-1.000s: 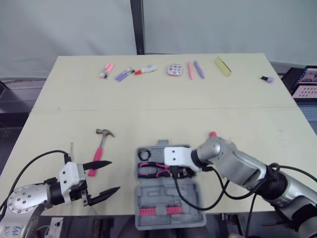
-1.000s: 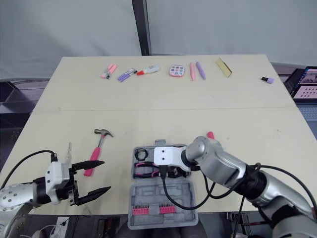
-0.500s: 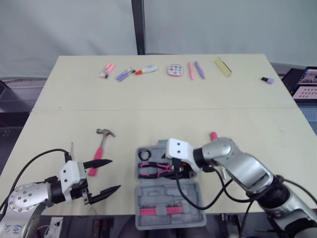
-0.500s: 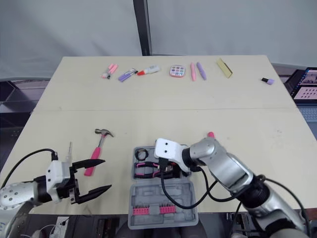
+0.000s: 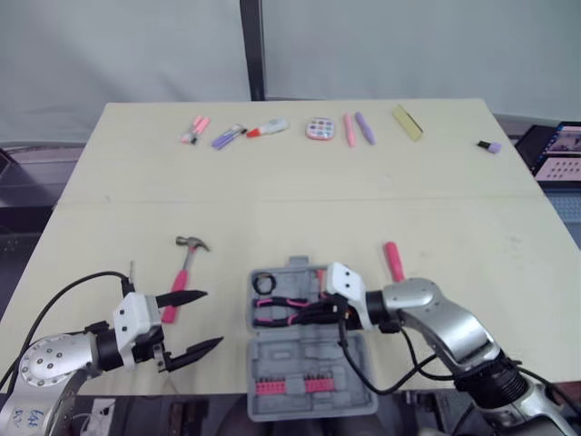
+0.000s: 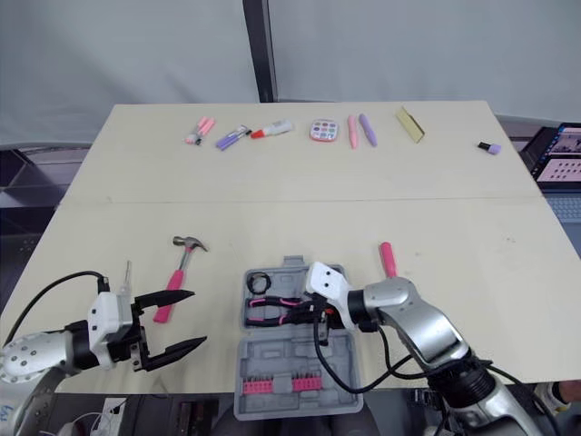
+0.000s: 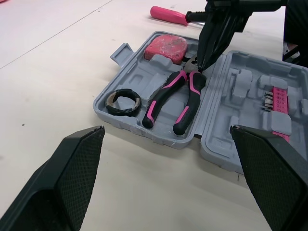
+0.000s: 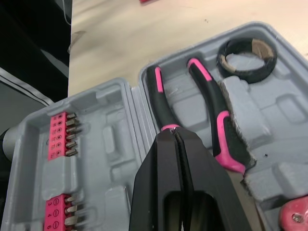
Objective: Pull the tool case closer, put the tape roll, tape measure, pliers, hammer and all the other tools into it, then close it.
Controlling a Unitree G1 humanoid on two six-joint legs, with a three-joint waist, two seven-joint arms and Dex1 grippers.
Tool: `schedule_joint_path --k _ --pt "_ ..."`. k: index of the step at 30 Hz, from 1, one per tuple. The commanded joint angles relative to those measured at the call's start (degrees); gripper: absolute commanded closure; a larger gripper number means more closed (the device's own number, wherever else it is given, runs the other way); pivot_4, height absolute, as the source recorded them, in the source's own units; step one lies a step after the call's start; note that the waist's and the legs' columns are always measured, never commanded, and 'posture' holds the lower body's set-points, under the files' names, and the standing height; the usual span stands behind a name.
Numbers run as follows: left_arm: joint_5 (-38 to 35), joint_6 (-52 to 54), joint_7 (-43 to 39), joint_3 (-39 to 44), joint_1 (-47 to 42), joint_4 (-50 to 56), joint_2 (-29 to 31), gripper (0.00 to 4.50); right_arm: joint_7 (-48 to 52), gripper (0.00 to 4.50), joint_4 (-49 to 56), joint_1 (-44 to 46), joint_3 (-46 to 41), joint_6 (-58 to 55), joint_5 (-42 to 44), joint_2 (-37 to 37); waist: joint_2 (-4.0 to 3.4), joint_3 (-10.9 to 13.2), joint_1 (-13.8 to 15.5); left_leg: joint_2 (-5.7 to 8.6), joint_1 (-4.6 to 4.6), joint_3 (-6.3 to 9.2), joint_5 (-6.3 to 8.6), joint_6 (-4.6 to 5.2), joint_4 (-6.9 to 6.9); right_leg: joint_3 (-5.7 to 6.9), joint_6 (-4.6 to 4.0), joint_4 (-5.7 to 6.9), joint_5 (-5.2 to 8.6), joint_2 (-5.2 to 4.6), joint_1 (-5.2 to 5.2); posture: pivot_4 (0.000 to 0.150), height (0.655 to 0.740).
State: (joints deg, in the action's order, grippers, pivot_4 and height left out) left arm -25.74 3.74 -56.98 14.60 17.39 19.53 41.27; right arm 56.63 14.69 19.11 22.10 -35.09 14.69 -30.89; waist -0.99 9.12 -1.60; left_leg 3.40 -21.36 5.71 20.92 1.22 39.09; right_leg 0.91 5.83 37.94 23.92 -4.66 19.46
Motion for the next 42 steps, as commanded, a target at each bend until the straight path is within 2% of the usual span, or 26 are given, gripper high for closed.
schedule_joint_path --k 1,15,29,42 --pt "0.04 0.06 0.35 0.05 0.12 1.78 -0.02 0.0 -0.98 4.44 -2.07 -0.23 -0.55 3.32 -0.82 0.94 0.0 0.0 0.02 0.01 0.0 0.0 0.0 0.0 0.0 -0.01 0.0 0.0 0.0 -0.01 0.0 0.15 0.7134" --pt "0.16 0.1 0.22 0.34 0.76 2.24 0.01 0.0 -0.7 4.44 -5.21 -2.88 -0.27 7.07 -1.67 1.71 0.0 -0.01 0.04 0.01 0.02 0.0 0.0 0.0 0.01 -0.01 0.0 0.0 0.0 -0.01 -0.01 0.15 0.7134" --pt "0.57 -0.23 0.1 -0.31 -0.1 1.72 -0.16 0.0 -3.35 4.44 -13.46 -5.02 3.05 12.84 -8.5 3.28 0.27 -0.21 -0.03 -0.03 0.24 0.0 0.01 -0.03 -0.04 -0.01 0.0 0.0 0.0 0.02 -0.17 0.15 0.7134" --pt "1.13 -0.71 0.68 -1.08 -0.11 1.53 -0.97 0.0 -3.65 4.44 -17.38 -6.69 6.15 15.17 -14.06 0.95 0.72 -0.88 0.04 -0.09 0.39 0.09 0.04 -0.1 -0.07 -0.01 0.0 -0.09 0.0 0.08 -0.34 0.15 0.7134"
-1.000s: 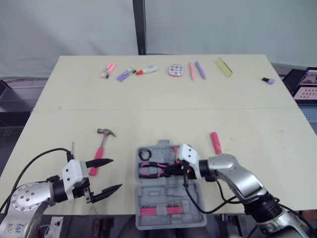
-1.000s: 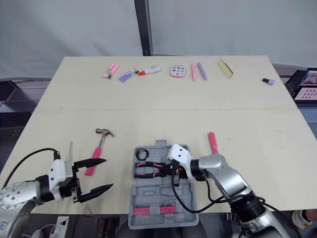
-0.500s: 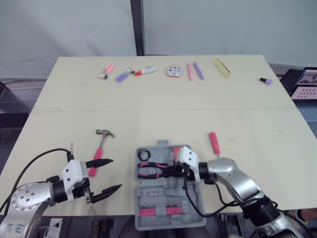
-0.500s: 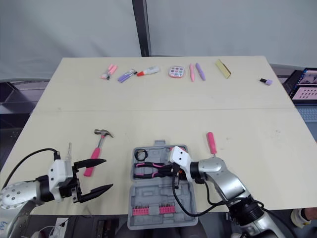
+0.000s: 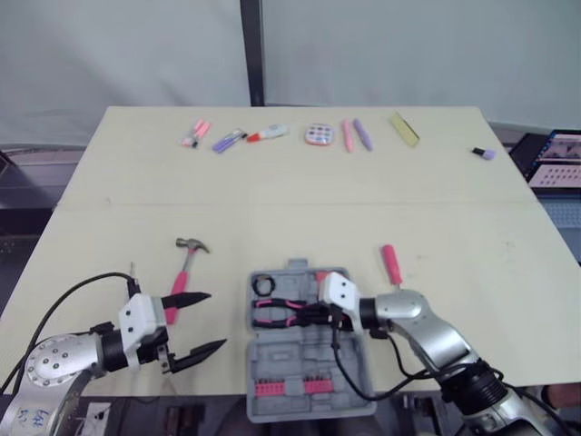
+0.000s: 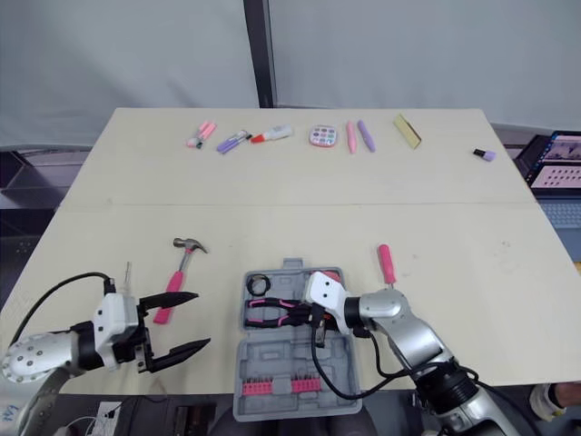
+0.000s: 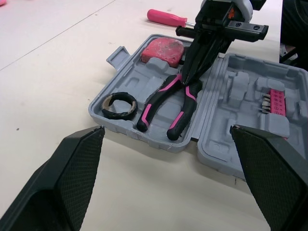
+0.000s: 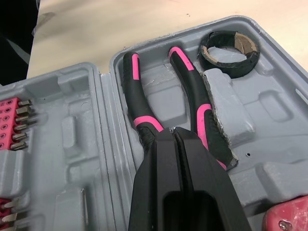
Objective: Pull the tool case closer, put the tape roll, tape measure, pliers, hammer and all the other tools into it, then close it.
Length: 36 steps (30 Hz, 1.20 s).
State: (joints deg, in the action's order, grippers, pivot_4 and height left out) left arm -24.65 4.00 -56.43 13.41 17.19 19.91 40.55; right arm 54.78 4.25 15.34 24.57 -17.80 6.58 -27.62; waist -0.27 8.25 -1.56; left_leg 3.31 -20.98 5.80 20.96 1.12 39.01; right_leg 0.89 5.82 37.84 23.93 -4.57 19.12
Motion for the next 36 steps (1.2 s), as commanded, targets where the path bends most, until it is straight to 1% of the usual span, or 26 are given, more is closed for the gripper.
schedule_joint_path --k 1,2,5,16,18,21,26,32,34,36 --pt "0.08 -1.0 0.13 0.09 0.09 1.13 -0.3 0.0 -1.77 4.44 -7.16 -2.99 3.8 -1.93 -6.27 -2.41 0.0 -0.02 0.01 0.0 0.03 0.0 0.0 0.0 0.0 0.0 0.0 0.0 0.0 0.0 -0.05 0.15 0.7134" --pt "0.09 -1.0 0.15 0.04 0.06 1.12 -0.34 0.0 -1.84 4.44 -7.35 -3.0 3.95 -1.91 -6.65 -2.49 0.0 -0.01 0.04 0.0 0.11 0.03 0.01 -0.01 -0.02 0.0 0.0 -0.06 0.0 0.0 -0.17 0.15 0.7134" --pt "0.11 -1.03 0.22 -0.11 -0.06 1.07 -0.48 0.0 -2.12 4.44 -8.3 -3.0 4.57 -1.45 -7.94 -2.69 0.0 -0.11 0.11 0.0 0.78 0.06 0.03 -0.03 -0.31 0.0 -0.03 -0.36 0.02 0.0 -0.78 0.15 0.7134" --pt "0.23 -1.08 0.78 -0.5 -0.11 1.03 -0.88 0.0 -2.07 4.44 -10.09 -2.97 6.01 -1.67 -10.12 -3.11 -0.04 -0.3 0.12 0.0 0.95 0.17 0.04 -0.03 -0.42 0.0 -0.07 -0.99 0.04 0.04 -1.39 0.15 0.7134" --pt "0.21 -0.94 0.82 -0.59 -0.17 1.07 -0.89 0.0 -2.11 4.44 -10.75 -2.78 6.42 -1.55 -10.76 -3.13 -0.05 -0.31 0.12 0.0 1.09 0.17 0.03 -0.03 -0.51 0.0 -0.07 -1.07 0.04 0.04 -1.53 0.15 0.7134" --pt "0.16 -0.76 0.86 -0.75 -0.22 1.11 -0.83 0.0 -2.32 4.44 -11.29 -2.6 6.78 -1.35 -11.08 -3.12 -0.12 -0.45 0.13 0.0 1.66 0.11 0.03 -0.04 -0.91 -0.01 -0.11 -1.42 0.06 0.03 -1.76 0.15 0.7134" --pt "0.21 -0.52 0.76 -1.3 -0.29 0.93 -0.82 0.0 -3.28 4.44 -10.23 -2.42 5.7 -1.53 -10.0 -2.41 -0.04 -0.56 0.18 -0.01 1.71 0.12 0.04 -0.04 -0.94 -0.05 -0.11 -1.44 0.06 0.03 -1.8 0.15 0.7134" --pt "-0.05 -0.22 0.44 -2.71 -1.73 0.41 -1.02 0.0 -3.59 4.44 -1.86 -0.38 1.17 -5.63 -6.29 -2.16 -0.1 -0.52 0.31 -0.01 1.62 0.11 0.03 -0.05 -0.94 -0.09 -0.11 -1.65 0.06 0.03 -1.8 0.15 0.7134" --pt "-0.07 0.67 0.87 -3.66 -3.01 0.48 -1.12 0.0 -3.56 4.44 1.88 0.47 -1.0 -7.9 -4.86 -2.71 -0.46 -0.3 0.54 0.0 1.48 0.09 0.03 -0.06 -0.92 -0.12 -0.11 -1.81 0.06 0.03 -1.75 0.15 0.7134" --pt "-0.09 1.97 1.57 -4.41 -4.42 0.57 -1.31 0.0 -3.42 4.44 5.82 1.02 -3.35 -10.73 -3.02 -3.39 -0.65 -0.18 1.03 0.04 1.1 0.07 0.01 -0.05 -0.83 -0.19 -0.11 -1.79 0.06 0.03 -1.66 0.15 0.7134"
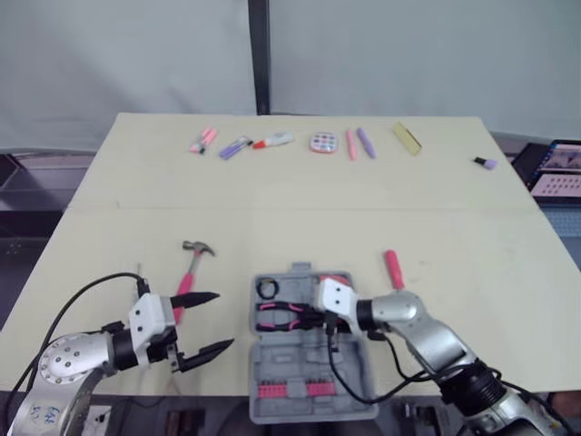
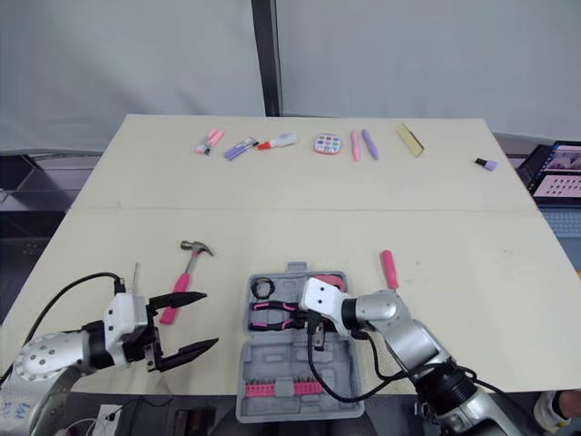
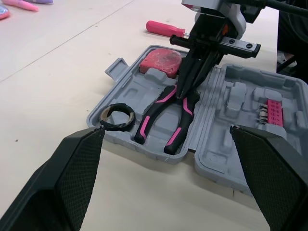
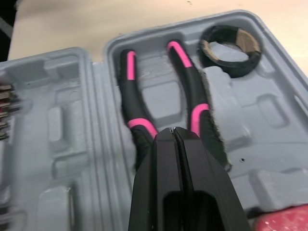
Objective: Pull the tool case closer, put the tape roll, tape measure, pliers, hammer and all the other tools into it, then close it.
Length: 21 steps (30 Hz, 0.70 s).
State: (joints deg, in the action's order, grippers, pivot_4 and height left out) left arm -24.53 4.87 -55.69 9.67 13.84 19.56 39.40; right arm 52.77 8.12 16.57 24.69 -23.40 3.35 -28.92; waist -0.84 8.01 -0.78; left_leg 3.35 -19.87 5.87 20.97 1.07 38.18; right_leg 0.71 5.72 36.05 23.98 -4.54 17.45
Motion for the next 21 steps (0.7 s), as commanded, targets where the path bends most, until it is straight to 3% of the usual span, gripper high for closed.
schedule_joint_path --k 1,5,10,13,20,21 --pt "-0.17 1.66 1.18 -0.88 -1.6 0.97 -0.23 0.0 -1.22 4.44 3.77 -0.15 -4.43 -6.48 1.1 -2.52 -0.1 0.08 0.46 0.0 -0.31 0.02 -0.03 0.0 0.09 0.01 0.0 0.02 0.0 0.02 0.24 0.15 0.7134" --pt "-1.65 6.53 3.02 -1.19 -3.06 1.95 -0.34 0.0 0.0 4.44 13.58 -2.44 -12.46 -10.91 6.97 -6.43 -0.09 0.36 0.88 0.05 -0.64 0.01 -0.05 0.0 0.17 0.0 0.01 0.49 -0.01 -0.02 0.75 0.15 0.7134" --pt "-1.95 7.7 2.66 0.22 0.39 2.9 0.09 0.0 3.56 4.44 18.66 -12.77 -22.82 -9.19 11.03 -15.16 0.03 0.47 0.78 -0.02 -1.21 0.0 -0.06 0.02 0.21 0.12 0.02 0.73 -0.01 0.03 1.23 0.15 0.7134" --pt "-1.78 6.06 1.97 1.69 4.77 3.49 -0.18 0.0 6.25 3.69 21.57 -22.41 -30.16 -11.49 15.0 -19.86 0.11 0.72 0.73 -0.02 -1.23 -0.07 -0.04 0.06 0.16 0.18 0.02 0.67 -0.01 0.01 1.22 0.15 0.7134" --pt "-1.91 2.79 0.35 3.46 11.76 4.5 -1.18 0.0 7.7 0.21 25.08 -38.86 -41.0 -10.56 19.07 -21.27 0.1 1.07 1.04 -0.07 -1.31 -0.18 -0.23 0.08 0.49 0.24 0.02 -0.11 -0.01 0.0 0.88 0.15 0.7134" --pt "-1.31 1.92 0.81 3.69 12.35 4.64 -1.53 0.0 7.81 0.04 25.05 -40.78 -41.82 -9.9 18.94 -21.25 0.1 1.07 1.07 -0.08 -1.29 -0.18 -0.24 0.08 0.49 0.24 0.02 -0.13 -0.01 0.0 0.84 0.15 0.7134"
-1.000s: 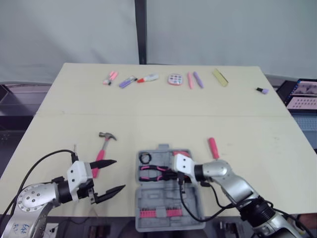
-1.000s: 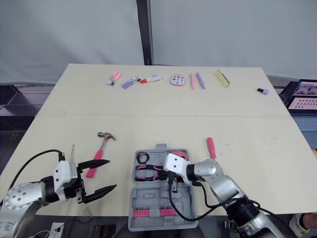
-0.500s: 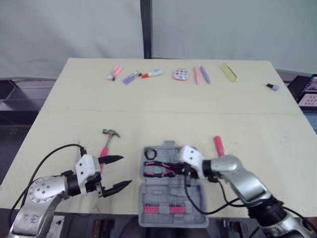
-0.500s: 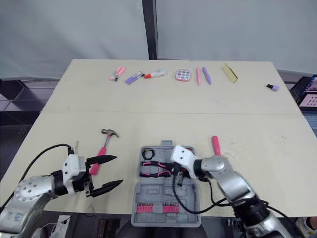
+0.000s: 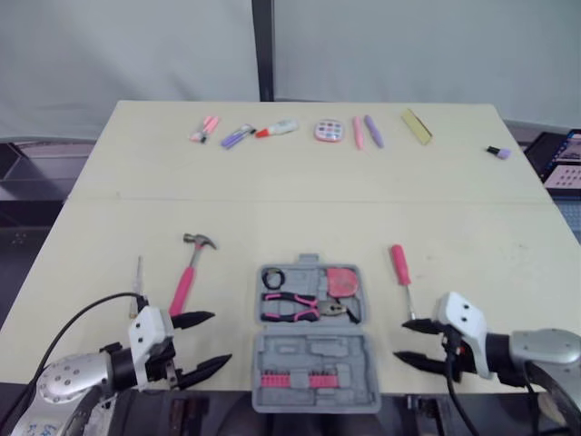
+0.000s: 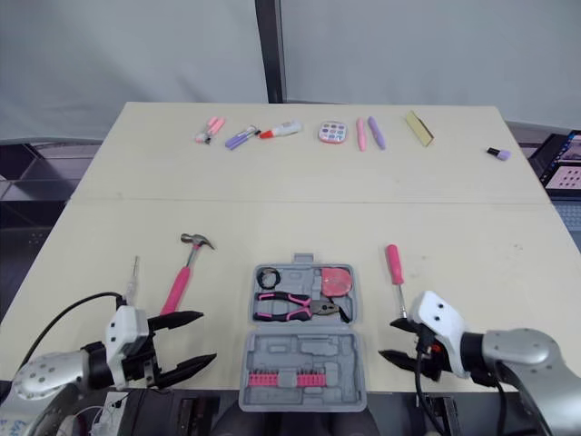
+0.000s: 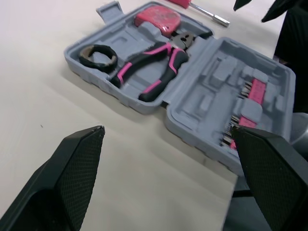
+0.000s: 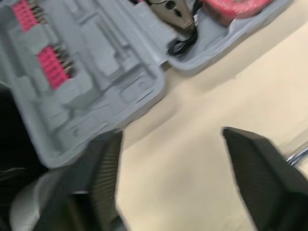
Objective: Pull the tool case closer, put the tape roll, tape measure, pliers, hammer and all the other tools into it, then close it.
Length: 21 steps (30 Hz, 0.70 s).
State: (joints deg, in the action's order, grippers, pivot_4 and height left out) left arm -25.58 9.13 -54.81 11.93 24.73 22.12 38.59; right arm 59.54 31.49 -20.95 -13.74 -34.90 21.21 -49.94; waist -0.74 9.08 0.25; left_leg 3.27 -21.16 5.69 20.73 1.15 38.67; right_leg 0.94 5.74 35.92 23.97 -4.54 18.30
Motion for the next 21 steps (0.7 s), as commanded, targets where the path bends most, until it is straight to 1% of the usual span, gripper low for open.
schedule_joint_path --k 1,4,8,12,14,15,16,17,21 --pt "0.18 -2.81 0.7 1.77 2.07 2.32 -1.16 0.0 1.08 0.04 1.59 -5.09 -4.13 2.49 0.85 -0.09 -0.01 0.01 0.13 0.0 0.02 0.0 0.0 0.0 -0.01 0.0 0.0 0.0 0.0 0.0 -0.01 0.15 0.7134" --pt "0.12 -2.39 1.79 2.12 3.81 2.94 -1.9 0.0 0.28 0.04 1.4 -8.66 -5.54 4.08 0.7 0.86 -0.03 0.02 0.41 0.0 0.0 0.0 0.02 0.02 -0.02 -0.01 0.0 0.01 0.0 0.0 0.01 0.15 0.7134" --pt "1.04 -3.35 1.94 1.43 5.73 3.43 -2.27 0.0 -0.28 0.04 0.55 -10.94 -5.97 6.33 0.32 1.86 -0.03 0.02 0.5 0.0 0.01 -0.01 0.02 0.03 -0.04 0.0 0.01 0.03 0.0 0.01 0.0 0.15 0.7134" --pt "3.35 -5.46 2.4 0.56 4.51 1.27 -2.38 0.0 -0.72 0.04 -0.78 -11.52 -5.59 7.52 -0.43 1.58 -0.04 0.02 0.98 0.01 0.0 -0.02 0.02 0.03 -0.02 -0.01 0.01 0.02 0.0 0.01 0.0 0.15 0.7134" --pt "4.38 -6.16 2.28 -0.19 2.74 -0.65 -2.06 0.0 -1.35 0.04 -1.4 -10.03 -5.31 7.92 -0.71 1.46 -0.04 0.02 1.1 0.02 0.0 -0.03 0.02 0.03 -0.01 -0.01 0.01 0.03 -0.01 0.01 0.0 0.15 0.7134" --pt "4.83 -6.21 2.17 -0.6 1.73 -1.59 -1.83 0.25 -1.69 0.55 -1.79 -8.87 -5.09 7.68 -0.55 1.46 -0.04 0.02 1.1 0.02 0.01 -0.03 0.02 0.03 -0.01 -0.01 0.01 0.05 -0.01 0.01 0.0 0.15 0.7134" --pt "5.31 -6.39 1.98 -1.12 0.58 -2.6 -1.63 0.57 -1.98 0.82 -2.35 -7.59 -4.57 7.81 -0.65 1.47 -0.04 0.02 1.09 0.02 0.01 -0.03 0.02 0.03 0.0 0.0 0.01 0.07 -0.01 0.01 0.0 0.15 0.7134" --pt "5.77 -6.35 1.92 -1.64 -0.53 -3.46 -1.53 0.91 -2.49 1.29 -3.07 -6.38 -3.82 7.78 -1.07 1.45 -0.04 0.02 1.09 0.02 0.01 -0.03 0.02 0.03 0.01 0.0 0.01 0.08 -0.01 0.02 0.0 0.15 0.7134" --pt "9.99 -7.43 3.07 -5.16 -5.09 -7.33 -1.87 3.03 -4.22 3.41 -5.46 -3.28 -0.36 7.94 -2.87 2.0 -0.05 0.02 1.07 0.02 0.01 -0.03 0.02 0.03 0.01 0.03 0.02 0.21 -0.01 0.03 0.03 0.15 0.7134"
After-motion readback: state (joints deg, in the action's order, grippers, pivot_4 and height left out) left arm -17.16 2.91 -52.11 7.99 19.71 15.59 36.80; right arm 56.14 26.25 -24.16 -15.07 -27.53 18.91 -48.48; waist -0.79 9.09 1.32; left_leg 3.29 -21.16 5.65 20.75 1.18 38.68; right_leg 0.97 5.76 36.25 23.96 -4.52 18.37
